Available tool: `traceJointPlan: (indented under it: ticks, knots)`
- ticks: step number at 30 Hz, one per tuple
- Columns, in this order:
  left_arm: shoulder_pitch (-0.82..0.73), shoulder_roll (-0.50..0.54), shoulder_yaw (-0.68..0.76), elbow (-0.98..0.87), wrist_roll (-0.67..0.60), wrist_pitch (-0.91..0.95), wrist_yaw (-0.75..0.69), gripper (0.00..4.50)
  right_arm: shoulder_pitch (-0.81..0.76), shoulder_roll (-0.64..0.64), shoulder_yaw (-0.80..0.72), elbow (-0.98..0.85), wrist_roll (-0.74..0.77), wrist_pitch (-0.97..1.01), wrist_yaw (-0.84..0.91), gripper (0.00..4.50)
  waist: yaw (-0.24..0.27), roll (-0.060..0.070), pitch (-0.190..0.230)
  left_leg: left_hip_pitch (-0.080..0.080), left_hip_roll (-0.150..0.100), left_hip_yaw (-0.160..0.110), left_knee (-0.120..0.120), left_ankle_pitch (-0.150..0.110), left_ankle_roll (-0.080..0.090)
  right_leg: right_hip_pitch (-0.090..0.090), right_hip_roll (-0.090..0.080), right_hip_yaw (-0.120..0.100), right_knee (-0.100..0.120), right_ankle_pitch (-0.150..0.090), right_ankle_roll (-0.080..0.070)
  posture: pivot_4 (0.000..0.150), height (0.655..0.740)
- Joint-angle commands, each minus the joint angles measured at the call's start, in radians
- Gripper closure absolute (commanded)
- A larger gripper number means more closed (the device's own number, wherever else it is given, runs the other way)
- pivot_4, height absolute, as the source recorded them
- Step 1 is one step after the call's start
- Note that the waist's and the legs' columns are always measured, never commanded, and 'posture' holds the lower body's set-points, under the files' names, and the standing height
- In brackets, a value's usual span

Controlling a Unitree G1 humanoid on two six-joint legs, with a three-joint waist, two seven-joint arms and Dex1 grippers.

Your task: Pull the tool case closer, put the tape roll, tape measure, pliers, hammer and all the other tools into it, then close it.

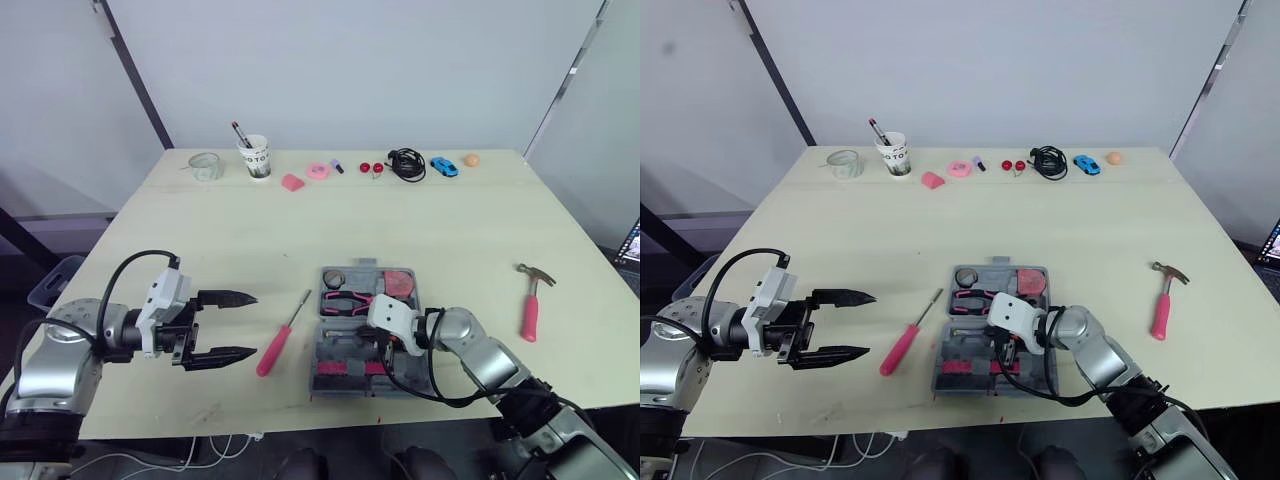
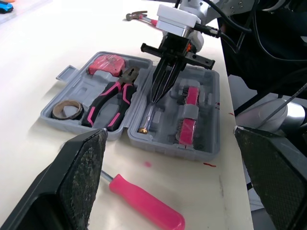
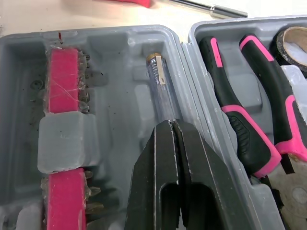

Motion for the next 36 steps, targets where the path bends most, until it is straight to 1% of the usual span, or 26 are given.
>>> traceJointPlan:
  ticks: [1,7,11,14,17,21,22,24,27,29,30,32,35,36]
  knots:
    - [0.011,0.002,0.024,-0.036,-0.014,0.004,0.002,0.0,0.03,-0.011,-0.011,-0.015,0.0,0.017,0.001,4.45,0.0,0.0,0.0,0.0,0.0,0.0,0.0,0.0,0.0,0.0,0.0,0.0,0.0,0.0,0.0,0.15,0.74]
    - [0.036,-0.012,0.025,-0.055,-0.018,0.008,0.016,0.0,0.049,-0.042,-0.107,-0.147,0.043,0.07,-0.014,4.45,0.004,0.0,0.0,0.0,0.0,0.0,0.0,0.0,0.0,0.0,-0.001,0.0,0.0,0.0,0.0,0.15,0.74]
    - [0.041,-0.028,0.03,-0.057,-0.021,0.013,0.03,0.0,0.073,-0.027,-0.246,-0.283,0.161,0.072,-0.032,4.45,0.005,0.002,0.001,-0.001,0.0,0.0,0.0,0.0,0.0,0.0,-0.001,0.0,0.0,0.0,0.0,0.15,0.74]
    - [0.054,-0.041,0.043,-0.058,-0.027,0.019,0.048,0.0,0.114,-0.025,-0.343,-0.328,0.218,0.075,-0.072,4.45,0.005,0.0,0.0,-0.001,0.0,0.0,0.0,0.0,0.0,0.0,0.0,0.0,0.0,0.0,0.0,0.15,0.74]
    - [0.069,-0.06,0.064,-0.058,-0.038,0.03,0.086,0.0,0.183,-0.045,-0.443,-0.339,0.263,0.006,-0.083,4.45,0.009,0.0,0.0,-0.001,0.0,0.0,0.0,0.0,0.0,0.0,-0.001,0.0,-0.001,0.0,0.0,0.15,0.74]
    - [0.104,-0.086,0.091,-0.075,-0.047,0.048,0.141,0.0,0.3,-0.079,-0.554,-0.349,0.286,-0.045,-0.113,4.45,0.007,0.001,0.001,-0.001,-0.001,0.0,0.0,0.0,0.0,0.0,-0.001,0.001,-0.001,0.0,0.0,0.15,0.74]
    - [0.116,-0.096,0.102,-0.078,-0.048,0.052,0.164,0.0,0.335,-0.085,-0.59,-0.349,0.297,-0.062,-0.117,4.45,0.007,0.0,0.0,-0.001,-0.001,0.0,0.0,0.0,0.0,0.0,-0.001,0.001,-0.001,0.0,0.0,0.15,0.74]
    - [0.172,-0.13,0.131,-0.085,-0.032,0.046,0.238,0.0,0.438,-0.084,-0.714,-0.333,0.349,-0.113,-0.123,4.45,0.007,0.0,0.0,-0.001,-0.001,0.0,0.0,0.0,0.0,0.0,-0.001,0.0,-0.001,0.0,0.0,0.15,0.74]
    - [0.23,-0.173,0.164,-0.092,-0.011,0.032,0.322,0.0,0.533,-0.084,-0.819,-0.312,0.393,-0.153,-0.139,4.45,0.007,0.001,0.0,-0.001,0.0,0.001,-0.001,0.0,0.0,0.0,-0.001,0.001,-0.001,0.0,0.0,0.15,0.74]
    - [0.259,-0.209,0.191,-0.091,-0.011,0.028,0.382,0.0,0.59,-0.08,-0.875,-0.302,0.412,-0.182,-0.145,4.08,0.005,0.001,0.0,-0.001,0.0,0.001,-0.001,0.0,0.0,0.0,-0.001,0.001,-0.001,0.0,0.0,0.15,0.74]
    - [0.271,-0.223,0.2,-0.091,-0.011,0.028,0.408,0.0,0.615,-0.076,-0.9,-0.297,0.42,-0.194,-0.15,3.78,0.005,0.001,0.0,0.001,0.0,0.001,0.0,0.0,0.0,0.001,-0.001,0.002,-0.001,-0.001,-0.001,0.15,0.74]
    - [0.307,-0.241,0.204,-0.098,0.013,0.01,0.434,0.0,0.664,-0.062,-0.954,-0.276,0.445,-0.216,-0.167,2.88,0.005,0.001,0.0,0.004,0.001,0.0,0.0,0.0,0.0,0.004,-0.001,0.001,-0.001,-0.002,-0.004,0.15,0.74]
    - [0.336,-0.259,0.21,-0.109,0.022,0.0,0.467,0.0,0.709,-0.052,-1.001,-0.246,0.47,-0.243,-0.178,1.28,0.005,0.001,0.0,0.005,0.004,0.001,-0.001,0.0,0.0,0.005,-0.001,0.002,-0.001,-0.002,-0.004,0.15,0.74]
    - [0.353,-0.267,0.216,-0.111,0.027,-0.007,0.482,0.0,0.736,-0.042,-1.031,-0.227,0.487,-0.261,-0.176,0.89,0.005,0.001,0.0,0.005,0.004,0.001,-0.001,0.0,0.0,0.005,-0.001,0.002,-0.001,-0.002,-0.004,0.15,0.74]
